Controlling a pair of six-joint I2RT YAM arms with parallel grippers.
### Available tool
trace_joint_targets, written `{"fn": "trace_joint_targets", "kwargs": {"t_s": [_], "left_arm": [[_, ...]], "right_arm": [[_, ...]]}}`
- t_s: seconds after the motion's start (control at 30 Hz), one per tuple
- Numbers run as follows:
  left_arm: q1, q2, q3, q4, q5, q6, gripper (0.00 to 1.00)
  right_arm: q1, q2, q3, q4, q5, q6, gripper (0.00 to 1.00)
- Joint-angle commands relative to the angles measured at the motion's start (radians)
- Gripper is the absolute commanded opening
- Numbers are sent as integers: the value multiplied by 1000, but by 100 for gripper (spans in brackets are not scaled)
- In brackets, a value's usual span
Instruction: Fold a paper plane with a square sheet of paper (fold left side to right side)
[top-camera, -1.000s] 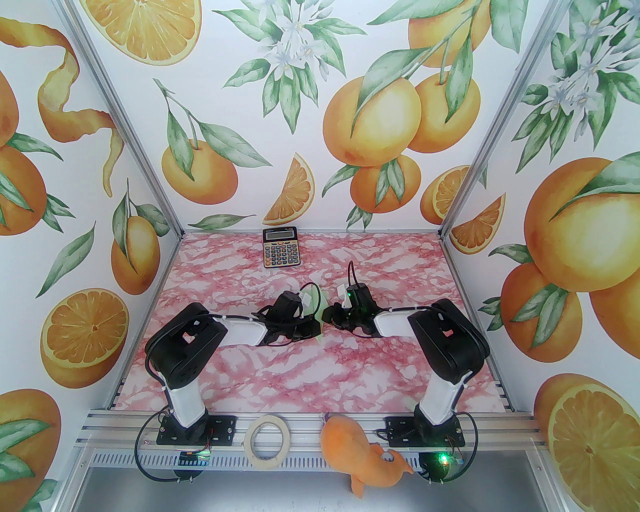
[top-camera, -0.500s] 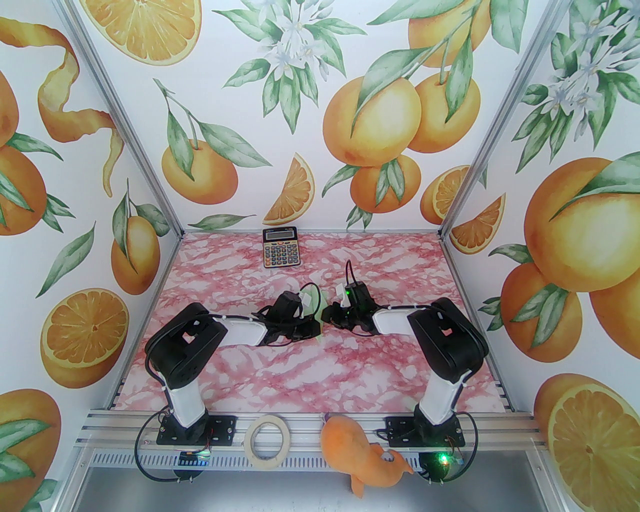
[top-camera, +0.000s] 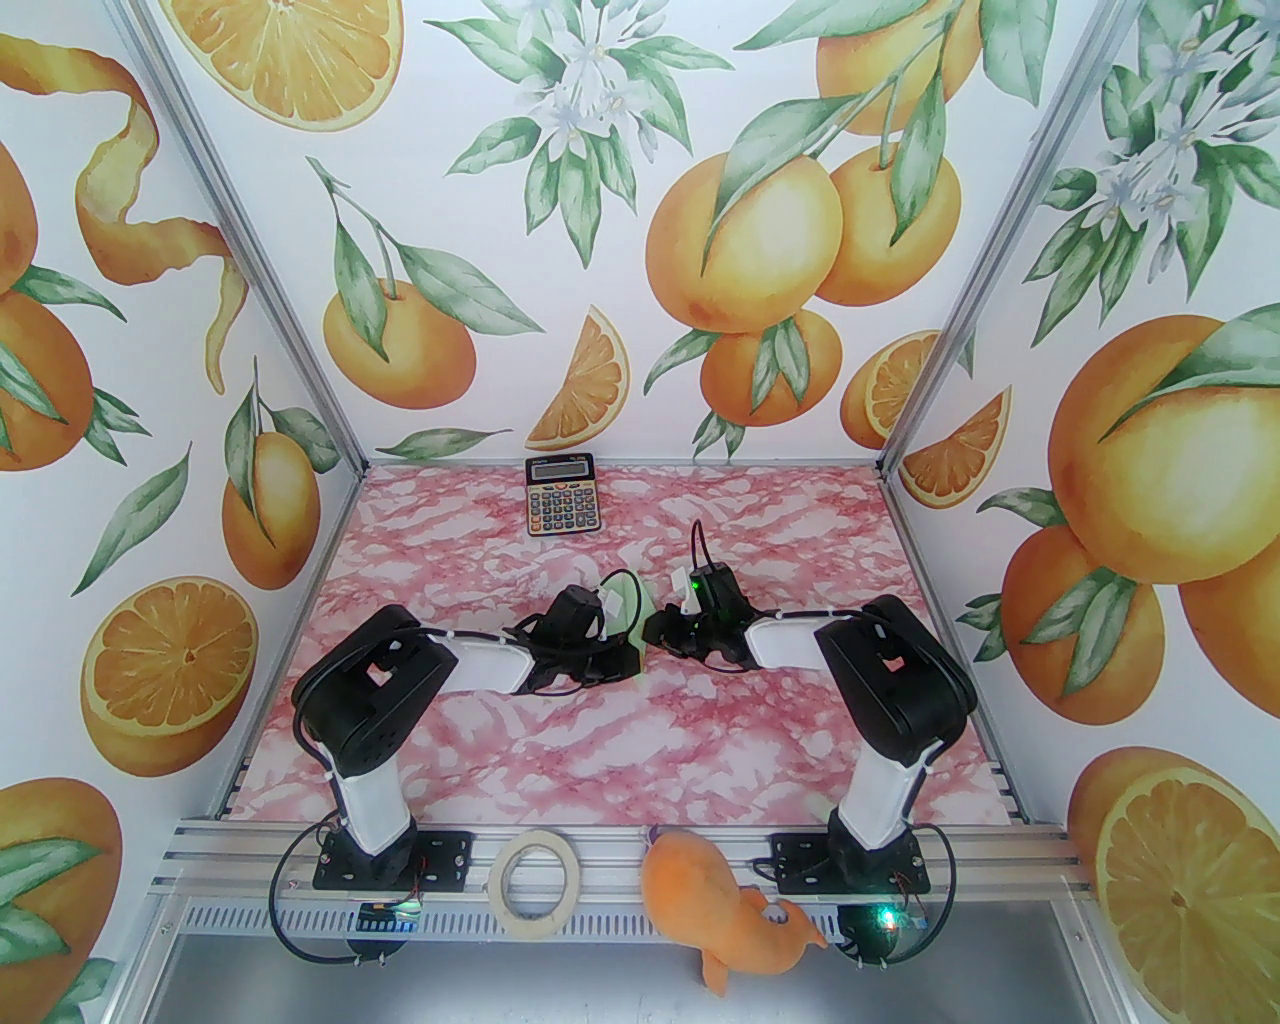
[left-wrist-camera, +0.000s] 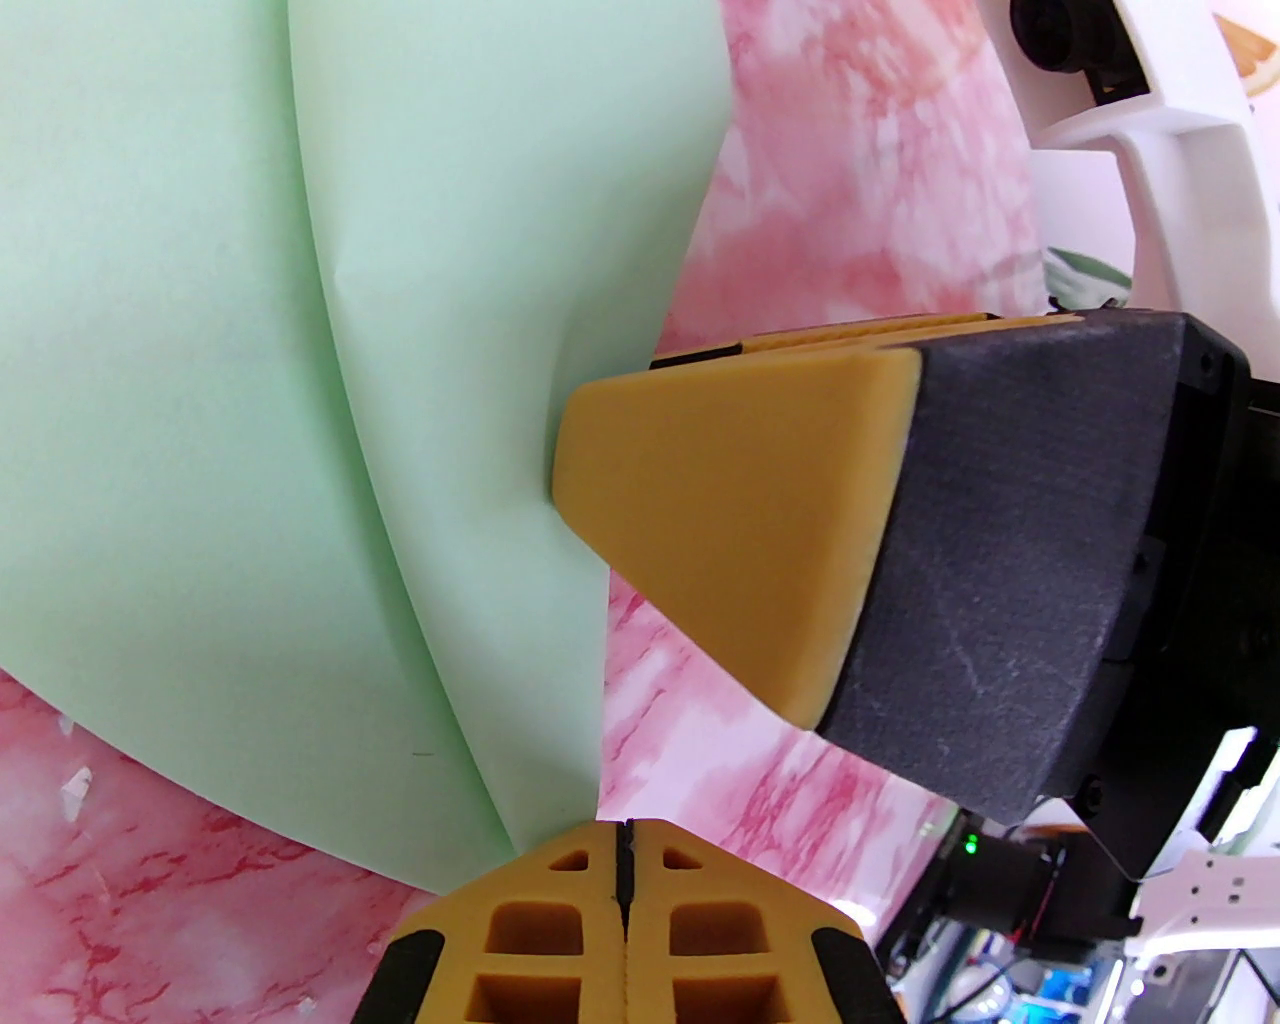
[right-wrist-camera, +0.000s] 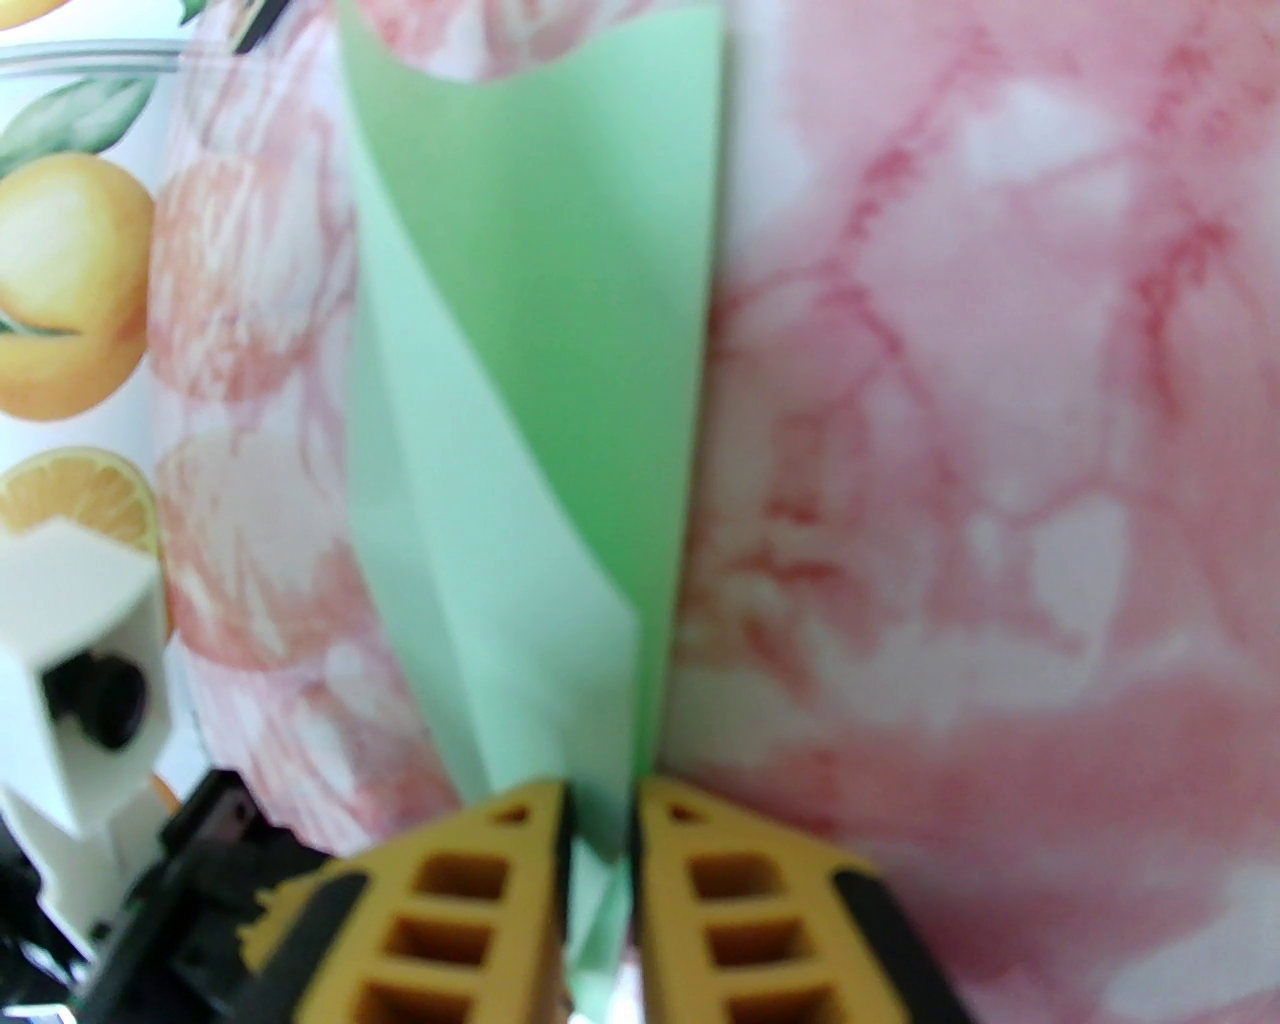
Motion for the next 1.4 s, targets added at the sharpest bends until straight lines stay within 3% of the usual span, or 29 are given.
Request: {"fn": "trace_joint_targets", "kwargs": {"t_s": [0.0, 0.57, 0.9, 1.37], "left_arm": [[-6, 19, 12, 35, 17, 1, 4], [-7, 56, 62, 48, 26, -1, 4], [8, -22, 40, -26, -9, 33, 5], [14, 13, 37, -6, 8, 28, 5]], "right_arm": [[3, 52, 9, -2, 68, -33, 18], [3, 64, 2, 12, 58, -24, 18], [-9, 23, 6, -6, 66, -30, 26], [-45, -16, 8, -1, 54, -30, 27]]}}
